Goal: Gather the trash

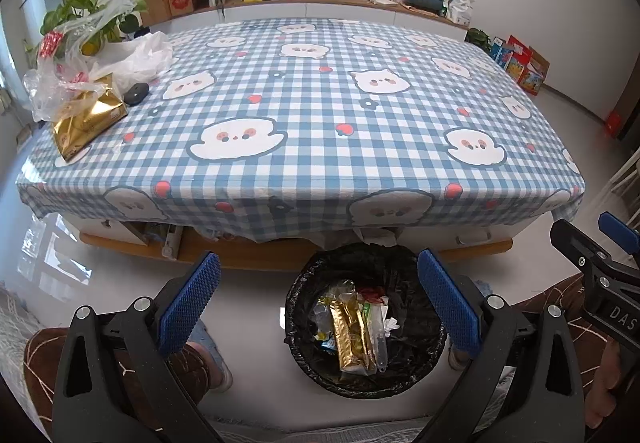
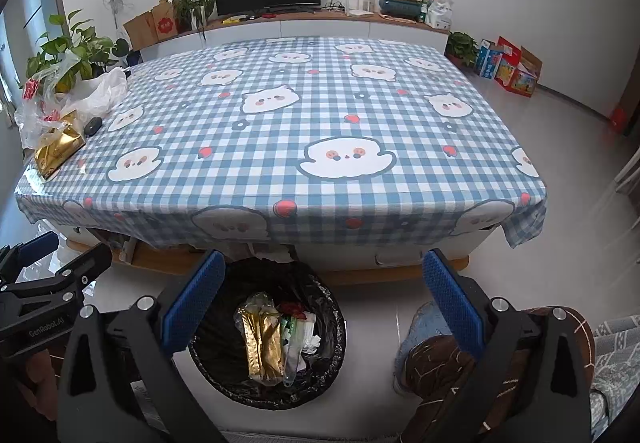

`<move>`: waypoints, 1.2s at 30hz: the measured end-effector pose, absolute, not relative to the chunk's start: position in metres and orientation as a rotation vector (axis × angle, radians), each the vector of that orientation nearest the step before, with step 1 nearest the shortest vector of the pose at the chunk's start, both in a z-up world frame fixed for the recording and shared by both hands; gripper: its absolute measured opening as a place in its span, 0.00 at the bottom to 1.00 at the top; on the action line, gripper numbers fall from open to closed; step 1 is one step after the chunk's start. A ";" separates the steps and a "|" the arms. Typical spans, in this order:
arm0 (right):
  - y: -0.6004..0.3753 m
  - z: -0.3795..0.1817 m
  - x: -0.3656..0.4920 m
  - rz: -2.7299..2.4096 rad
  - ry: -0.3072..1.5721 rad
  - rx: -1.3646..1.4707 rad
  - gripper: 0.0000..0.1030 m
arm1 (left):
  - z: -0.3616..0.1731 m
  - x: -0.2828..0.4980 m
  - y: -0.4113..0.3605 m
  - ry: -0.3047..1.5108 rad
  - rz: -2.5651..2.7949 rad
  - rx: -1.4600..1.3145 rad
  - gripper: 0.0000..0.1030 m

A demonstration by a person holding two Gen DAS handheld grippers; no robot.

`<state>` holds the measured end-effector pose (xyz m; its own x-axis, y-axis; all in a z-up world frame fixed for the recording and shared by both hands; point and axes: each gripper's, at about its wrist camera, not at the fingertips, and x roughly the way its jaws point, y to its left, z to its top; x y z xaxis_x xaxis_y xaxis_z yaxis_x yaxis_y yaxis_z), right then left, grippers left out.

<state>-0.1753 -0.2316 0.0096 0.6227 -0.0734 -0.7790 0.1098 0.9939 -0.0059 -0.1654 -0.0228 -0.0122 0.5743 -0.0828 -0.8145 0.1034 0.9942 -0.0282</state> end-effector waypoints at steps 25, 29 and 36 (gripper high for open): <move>-0.229 0.007 -0.174 -0.106 0.899 0.041 0.92 | -0.013 -0.166 -0.025 0.953 -0.116 0.028 0.94; -0.229 0.007 -0.174 -0.105 0.899 0.043 0.92 | -0.012 -0.167 -0.026 0.952 -0.118 0.030 0.94; -0.229 0.007 -0.174 -0.103 0.899 0.043 0.92 | -0.012 -0.167 -0.025 0.953 -0.118 0.031 0.94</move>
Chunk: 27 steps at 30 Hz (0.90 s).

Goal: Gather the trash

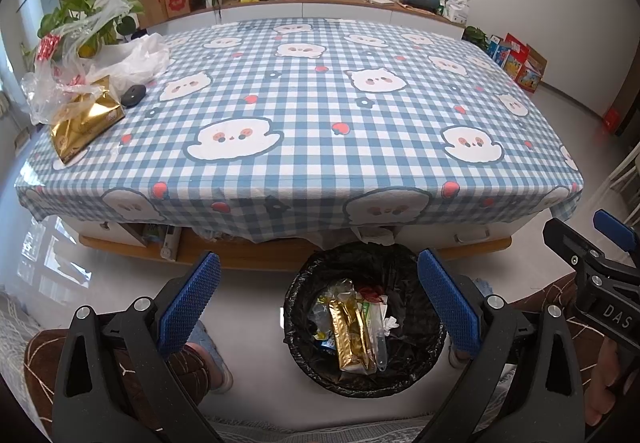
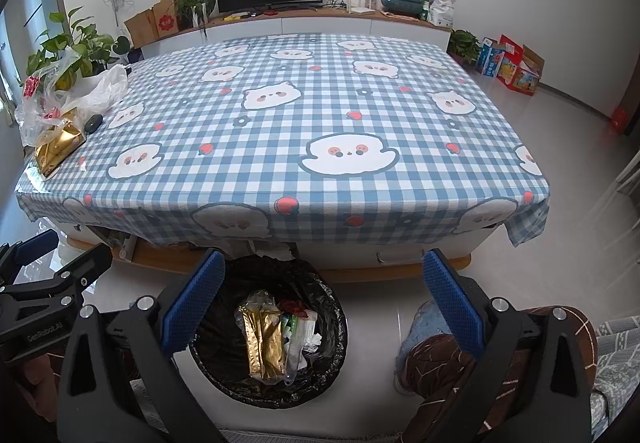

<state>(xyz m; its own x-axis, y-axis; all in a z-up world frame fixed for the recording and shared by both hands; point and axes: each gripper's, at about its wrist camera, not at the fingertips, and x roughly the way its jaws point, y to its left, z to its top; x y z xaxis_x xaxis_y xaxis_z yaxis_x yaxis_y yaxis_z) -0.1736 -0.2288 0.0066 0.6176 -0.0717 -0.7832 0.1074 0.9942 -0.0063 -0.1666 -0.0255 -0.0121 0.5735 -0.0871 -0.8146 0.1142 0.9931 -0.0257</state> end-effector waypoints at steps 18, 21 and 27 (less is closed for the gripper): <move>-0.229 0.006 -0.174 -0.103 0.900 0.044 0.92 | -0.015 -0.168 -0.026 0.962 -0.130 0.022 0.94; -0.228 0.006 -0.174 -0.102 0.900 0.044 0.92 | -0.014 -0.167 -0.026 0.962 -0.132 0.024 0.94; -0.226 0.005 -0.174 -0.102 0.901 0.044 0.92 | -0.014 -0.167 -0.028 0.962 -0.133 0.032 0.94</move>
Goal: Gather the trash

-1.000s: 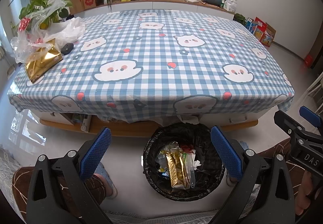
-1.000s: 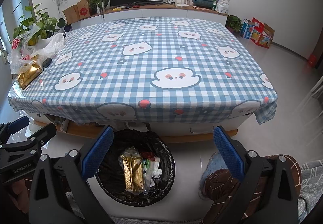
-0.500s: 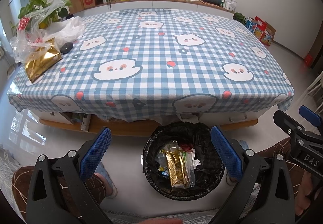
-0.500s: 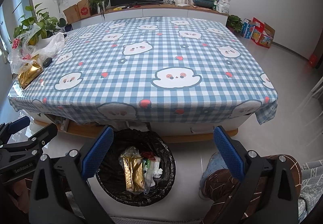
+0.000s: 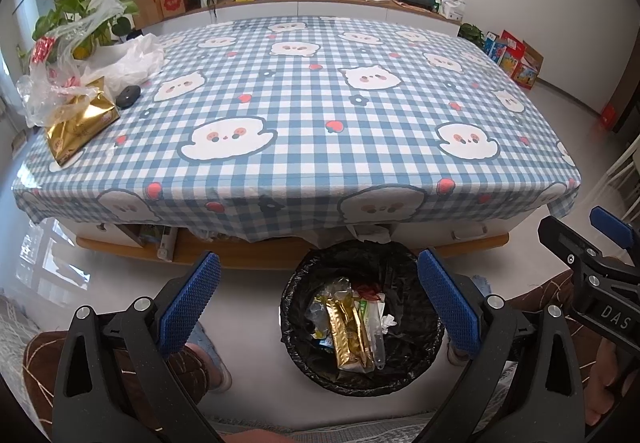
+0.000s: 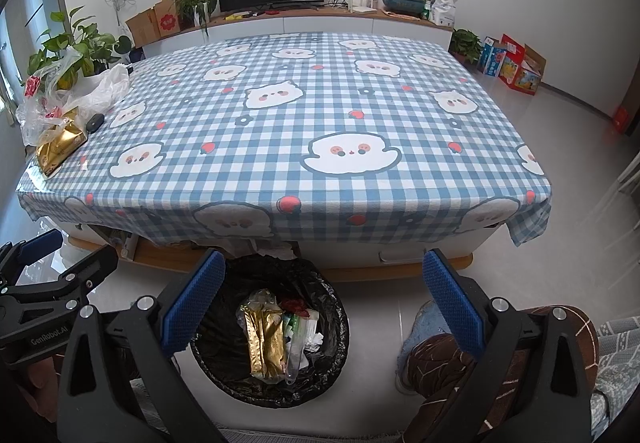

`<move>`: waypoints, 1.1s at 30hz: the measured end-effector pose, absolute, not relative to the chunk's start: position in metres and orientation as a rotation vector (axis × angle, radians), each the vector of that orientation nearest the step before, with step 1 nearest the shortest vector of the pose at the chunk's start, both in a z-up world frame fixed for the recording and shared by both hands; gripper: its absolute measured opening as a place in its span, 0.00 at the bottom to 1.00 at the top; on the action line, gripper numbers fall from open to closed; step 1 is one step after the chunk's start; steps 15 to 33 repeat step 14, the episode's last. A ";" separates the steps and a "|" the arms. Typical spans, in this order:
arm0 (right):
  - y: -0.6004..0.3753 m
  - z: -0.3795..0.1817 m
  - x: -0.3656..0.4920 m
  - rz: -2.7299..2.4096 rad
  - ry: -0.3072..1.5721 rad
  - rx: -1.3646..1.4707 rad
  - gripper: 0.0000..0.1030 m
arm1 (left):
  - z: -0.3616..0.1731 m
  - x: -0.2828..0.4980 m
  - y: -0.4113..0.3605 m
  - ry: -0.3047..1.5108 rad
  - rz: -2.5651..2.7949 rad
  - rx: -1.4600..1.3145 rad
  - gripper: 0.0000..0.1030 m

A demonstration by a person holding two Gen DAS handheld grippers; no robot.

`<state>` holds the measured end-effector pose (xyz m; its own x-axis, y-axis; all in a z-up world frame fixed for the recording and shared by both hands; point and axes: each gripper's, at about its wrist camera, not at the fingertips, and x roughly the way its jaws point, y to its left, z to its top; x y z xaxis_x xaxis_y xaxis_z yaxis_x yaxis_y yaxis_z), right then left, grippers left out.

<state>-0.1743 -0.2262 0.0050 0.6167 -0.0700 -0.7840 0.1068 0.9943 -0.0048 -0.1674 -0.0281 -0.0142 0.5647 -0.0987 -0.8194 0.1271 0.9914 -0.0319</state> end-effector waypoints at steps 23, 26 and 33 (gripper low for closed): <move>-0.223 0.005 -0.175 -0.094 0.903 0.044 0.92 | -0.015 -0.165 -0.022 0.963 -0.113 0.026 0.94; -0.223 0.005 -0.175 -0.094 0.903 0.044 0.92 | -0.015 -0.165 -0.022 0.963 -0.113 0.026 0.94; -0.223 0.005 -0.175 -0.094 0.903 0.044 0.92 | -0.015 -0.165 -0.022 0.963 -0.113 0.026 0.94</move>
